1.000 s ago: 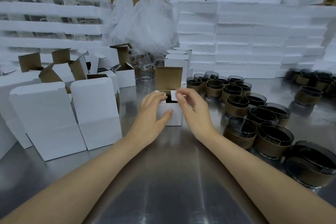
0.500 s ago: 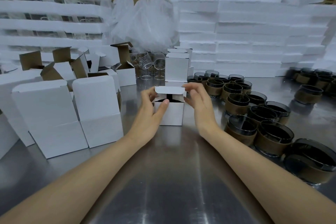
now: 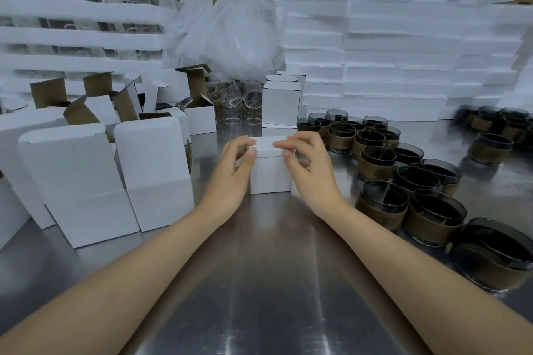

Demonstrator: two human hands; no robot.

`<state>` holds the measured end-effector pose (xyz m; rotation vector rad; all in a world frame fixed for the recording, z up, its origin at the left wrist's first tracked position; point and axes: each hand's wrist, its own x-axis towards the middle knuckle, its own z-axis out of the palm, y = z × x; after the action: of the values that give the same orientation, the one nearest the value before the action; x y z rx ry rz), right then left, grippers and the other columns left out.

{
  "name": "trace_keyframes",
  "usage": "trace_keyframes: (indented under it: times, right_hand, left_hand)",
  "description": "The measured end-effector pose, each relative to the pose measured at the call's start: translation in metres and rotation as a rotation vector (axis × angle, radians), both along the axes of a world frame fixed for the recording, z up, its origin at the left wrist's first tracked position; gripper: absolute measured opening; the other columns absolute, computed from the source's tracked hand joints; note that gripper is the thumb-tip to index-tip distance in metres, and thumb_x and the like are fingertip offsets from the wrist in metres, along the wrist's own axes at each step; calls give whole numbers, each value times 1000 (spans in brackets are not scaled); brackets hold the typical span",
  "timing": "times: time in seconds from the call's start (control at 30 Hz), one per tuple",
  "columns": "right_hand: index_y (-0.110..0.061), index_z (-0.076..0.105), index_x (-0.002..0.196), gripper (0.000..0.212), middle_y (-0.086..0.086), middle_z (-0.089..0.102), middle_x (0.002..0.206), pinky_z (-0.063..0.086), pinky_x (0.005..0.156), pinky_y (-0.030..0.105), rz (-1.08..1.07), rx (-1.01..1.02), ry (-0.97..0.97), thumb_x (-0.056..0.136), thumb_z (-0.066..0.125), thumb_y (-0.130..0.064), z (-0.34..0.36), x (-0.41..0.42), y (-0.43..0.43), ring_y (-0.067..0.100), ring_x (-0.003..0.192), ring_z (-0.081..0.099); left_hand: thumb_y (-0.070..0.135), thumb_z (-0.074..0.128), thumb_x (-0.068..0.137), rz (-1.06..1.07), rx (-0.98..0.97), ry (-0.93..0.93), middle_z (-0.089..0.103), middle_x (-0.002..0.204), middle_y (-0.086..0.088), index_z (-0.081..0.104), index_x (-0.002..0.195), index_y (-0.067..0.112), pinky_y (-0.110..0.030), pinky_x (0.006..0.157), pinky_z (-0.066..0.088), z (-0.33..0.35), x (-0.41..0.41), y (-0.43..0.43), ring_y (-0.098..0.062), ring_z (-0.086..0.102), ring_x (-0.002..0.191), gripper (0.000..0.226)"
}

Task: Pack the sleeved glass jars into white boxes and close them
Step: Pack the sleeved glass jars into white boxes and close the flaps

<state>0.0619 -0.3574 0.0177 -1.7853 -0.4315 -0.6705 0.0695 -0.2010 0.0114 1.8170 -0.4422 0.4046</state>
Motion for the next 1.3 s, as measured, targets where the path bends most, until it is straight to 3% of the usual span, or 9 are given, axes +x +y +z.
trace_keyframes:
  times: [0.17, 0.33, 0.43, 0.57, 0.73, 0.83, 0.97, 1.2, 1.3]
  right_hand:
    - [-6, 68, 99, 15, -11, 45, 104, 42, 93, 18, -57, -209, -31, 92, 55, -6, -4, 3, -1, -2, 104, 50]
    - [-11, 66, 103, 16, -4, 44, 120, 42, 100, 32, -106, -324, -14, 87, 61, -11, -4, 5, 0, 15, 119, 47]
    - [-18, 65, 119, 35, 8, 37, 130, 43, 92, 34, -261, -511, -60, 86, 60, -8, -6, 4, -1, 23, 125, 36]
    - [-20, 41, 145, 62, 8, 37, 135, 50, 83, 38, -270, -783, -44, 86, 53, -1, -6, 2, 11, 25, 122, 36]
    - [-7, 53, 134, 61, 14, 51, 132, 49, 83, 41, -177, -801, -211, 75, 56, 8, -6, -1, 31, 31, 124, 43]
    - [0, 66, 108, 46, 14, 63, 106, 46, 76, 38, -161, -947, -415, 62, 70, 7, -7, 7, 43, 32, 102, 55]
    - [-7, 55, 127, 41, 8, 56, 117, 33, 84, 33, -122, -1177, -302, 86, 56, -11, -4, 31, 64, 27, 112, 45]
    - [-16, 54, 123, 30, 3, 36, 147, 23, 93, 27, -194, -1159, -379, 98, 39, -19, 2, 75, 88, 22, 127, 38]
    - [-15, 58, 121, 30, 7, 19, 158, 15, 106, 32, -190, -1169, -312, 95, 46, -26, 0, 89, 84, 24, 143, 18]
  left_hand:
    - [15, 42, 101, -20, -28, 47, 40, 137, 12, 53, 100, 34, -25, 105, 35, 1, 3, -3, -2, 46, 120, 21]
    - [17, 39, 102, 43, -25, 52, 37, 132, 3, 53, 110, 29, 7, 85, 24, -1, -2, -7, 19, 41, 105, 20]
    - [21, 40, 103, 116, -53, 64, 34, 126, 4, 53, 113, 30, 10, 80, 23, -2, -5, -8, 2, 45, 109, 19]
    - [15, 38, 102, 248, -42, 9, 29, 124, 2, 50, 119, 14, 10, 79, 19, -3, -5, -8, 26, 36, 101, 21]
    - [15, 38, 100, 421, -88, 88, 28, 142, -6, 32, 136, 11, -27, 109, 23, -3, 5, -6, -18, 27, 133, 37]
    - [24, 37, 102, 438, -220, 172, 30, 146, -5, 23, 145, 17, -28, 108, 23, -2, 10, -7, -19, 28, 135, 46]
    - [27, 36, 101, 456, -309, 221, 34, 147, -7, 21, 147, 18, -40, 114, 25, -4, 18, -7, -21, 31, 136, 49]
    - [10, 28, 104, 386, -323, 333, 51, 108, -21, 42, 118, -5, -26, 84, 35, -6, 36, -8, -30, 49, 109, 25]
    - [14, 31, 104, 322, -291, 316, 51, 121, -13, 46, 122, 17, -17, 78, 36, -7, 31, -7, -25, 50, 115, 24]
